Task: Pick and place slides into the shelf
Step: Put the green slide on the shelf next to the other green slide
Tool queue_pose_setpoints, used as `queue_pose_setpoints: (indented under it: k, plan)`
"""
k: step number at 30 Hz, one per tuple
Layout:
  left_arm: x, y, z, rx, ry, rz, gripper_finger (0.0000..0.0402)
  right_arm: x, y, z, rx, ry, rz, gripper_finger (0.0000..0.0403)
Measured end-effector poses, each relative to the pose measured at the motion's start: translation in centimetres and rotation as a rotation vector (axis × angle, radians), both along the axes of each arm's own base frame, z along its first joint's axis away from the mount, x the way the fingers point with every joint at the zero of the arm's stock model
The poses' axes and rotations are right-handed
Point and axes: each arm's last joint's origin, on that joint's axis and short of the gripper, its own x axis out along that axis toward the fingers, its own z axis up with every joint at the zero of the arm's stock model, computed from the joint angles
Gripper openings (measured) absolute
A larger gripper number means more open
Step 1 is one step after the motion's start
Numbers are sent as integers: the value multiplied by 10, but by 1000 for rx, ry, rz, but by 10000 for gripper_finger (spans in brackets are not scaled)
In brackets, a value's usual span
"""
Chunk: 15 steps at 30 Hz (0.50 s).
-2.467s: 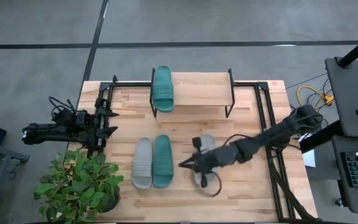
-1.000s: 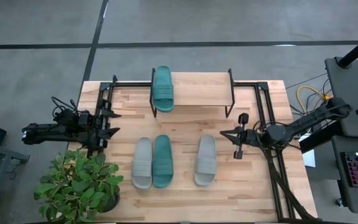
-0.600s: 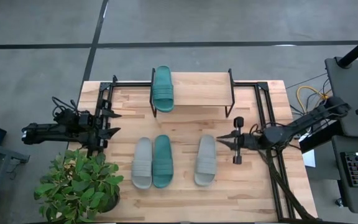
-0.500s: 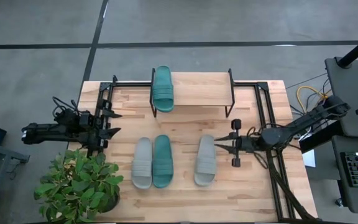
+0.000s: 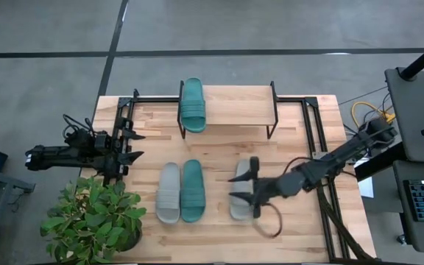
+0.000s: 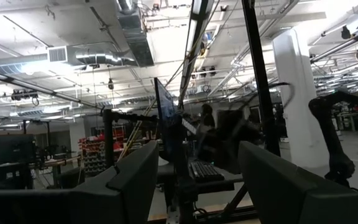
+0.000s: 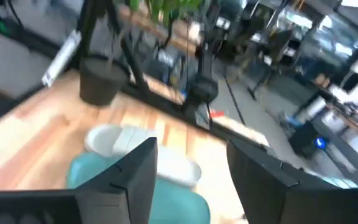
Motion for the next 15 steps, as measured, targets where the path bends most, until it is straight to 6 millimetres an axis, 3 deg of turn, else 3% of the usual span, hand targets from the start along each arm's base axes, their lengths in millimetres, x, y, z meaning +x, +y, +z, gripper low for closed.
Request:
queue_pose_setpoints:
  k: [6,15]
  plan:
    - [1,0,0,-3,7,-1,208,28,22,10,41,211,-66,179]
    - [1,0,0,1,4,0,208,70,55,-10,-60,260,-55,161]
